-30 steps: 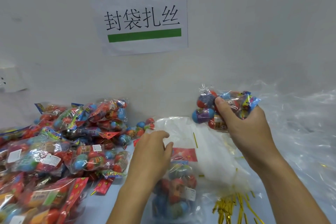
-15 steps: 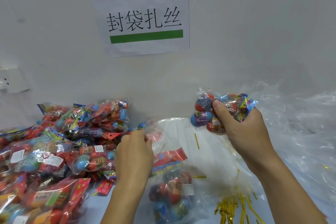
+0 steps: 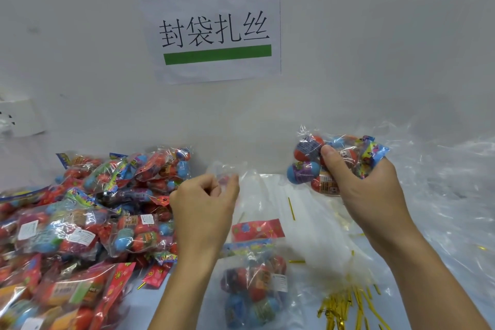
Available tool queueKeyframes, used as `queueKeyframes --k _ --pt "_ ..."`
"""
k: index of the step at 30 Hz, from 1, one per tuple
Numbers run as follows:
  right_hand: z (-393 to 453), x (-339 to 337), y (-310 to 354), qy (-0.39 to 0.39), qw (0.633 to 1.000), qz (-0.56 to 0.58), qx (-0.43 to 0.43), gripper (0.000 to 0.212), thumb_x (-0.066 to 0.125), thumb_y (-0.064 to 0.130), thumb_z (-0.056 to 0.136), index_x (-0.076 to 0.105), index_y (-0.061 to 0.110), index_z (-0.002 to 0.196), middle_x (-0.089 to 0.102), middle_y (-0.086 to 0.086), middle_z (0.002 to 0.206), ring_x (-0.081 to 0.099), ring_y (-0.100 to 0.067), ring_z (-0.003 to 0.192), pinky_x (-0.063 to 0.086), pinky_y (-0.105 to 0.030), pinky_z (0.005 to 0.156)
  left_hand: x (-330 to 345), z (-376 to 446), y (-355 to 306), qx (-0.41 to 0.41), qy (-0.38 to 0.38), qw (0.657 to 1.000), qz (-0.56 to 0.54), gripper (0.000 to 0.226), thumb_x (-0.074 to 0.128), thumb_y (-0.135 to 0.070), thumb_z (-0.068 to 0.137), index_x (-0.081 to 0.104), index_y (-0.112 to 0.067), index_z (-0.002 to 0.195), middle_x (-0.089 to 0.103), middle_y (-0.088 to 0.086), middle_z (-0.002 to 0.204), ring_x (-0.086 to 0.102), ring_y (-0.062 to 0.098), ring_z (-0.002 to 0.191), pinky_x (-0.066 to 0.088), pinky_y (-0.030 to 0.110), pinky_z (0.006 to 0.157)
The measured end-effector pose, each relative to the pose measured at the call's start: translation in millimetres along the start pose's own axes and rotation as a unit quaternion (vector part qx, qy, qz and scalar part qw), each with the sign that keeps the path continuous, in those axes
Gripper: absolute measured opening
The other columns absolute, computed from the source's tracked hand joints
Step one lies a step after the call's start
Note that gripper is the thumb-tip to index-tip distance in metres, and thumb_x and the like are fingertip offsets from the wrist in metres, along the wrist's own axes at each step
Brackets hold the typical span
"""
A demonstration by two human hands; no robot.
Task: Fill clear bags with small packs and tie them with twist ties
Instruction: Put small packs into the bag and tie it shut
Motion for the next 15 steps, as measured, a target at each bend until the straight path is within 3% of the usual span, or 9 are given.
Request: queueKeyframes --k 4,8,12,15 --pt "0.4 1.7 -0.5 0.001 1.0 0.0 -0.001 0.021 0.071 0.033 0.091 0.072 0.015 0.1 0.079 0.004 0.086 0.076 -0.01 0.079 0.055 -0.014 0.062 -1.6 3.9 13.2 -0.086 0.03 0.996 0.019 0.035 0.059 0.011 0.076 0.037 -0.012 0.063 0.034 0.0 0.055 0.024 0.014 0.053 0.032 0.029 0.052" --pt "0.4 1.2 -1.7 -0.001 1.0 -0.007 -0.002 0.023 0.071 0.035 0.09 0.072 0.015 0.099 0.079 0.003 0.086 0.076 -0.01 0.08 0.055 -0.015 0.062 -6.5 5.4 14.0 -0.094 0.043 0.993 0.053 0.03 0.057 0.009 0.079 0.054 -0.02 0.086 0.045 -0.001 0.065 0.041 0.015 0.058 0.039 0.03 0.053" --pt "0.7 -0.1 -2.1 -0.002 1.0 -0.008 -0.004 0.023 0.071 0.035 0.09 0.073 0.014 0.1 0.079 0.003 0.087 0.076 -0.01 0.081 0.054 -0.014 0.062 -11.8 9.8 18.9 -0.103 0.041 0.986 0.123 0.045 0.049 0.01 0.08 0.056 -0.026 0.104 0.045 0.002 0.112 0.045 0.021 0.102 0.038 0.033 0.079" --pt "0.9 0.3 -2.7 -0.002 1.0 -0.005 -0.002 0.024 0.071 0.036 0.089 0.073 0.015 0.101 0.079 0.004 0.088 0.076 -0.01 0.081 0.054 -0.013 0.062 -13.7 12.1 27.7 -0.139 0.075 0.981 0.11 0.03 0.048 0.001 0.089 0.061 -0.022 0.101 0.059 0.003 0.11 0.054 0.018 0.091 0.043 0.034 0.075"
Point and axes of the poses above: each hand's wrist, its own z-axis towards the middle knuckle, its own x-axis out of the palm, y = z × x, the point moved 5 cm from there along z, towards the middle knuckle
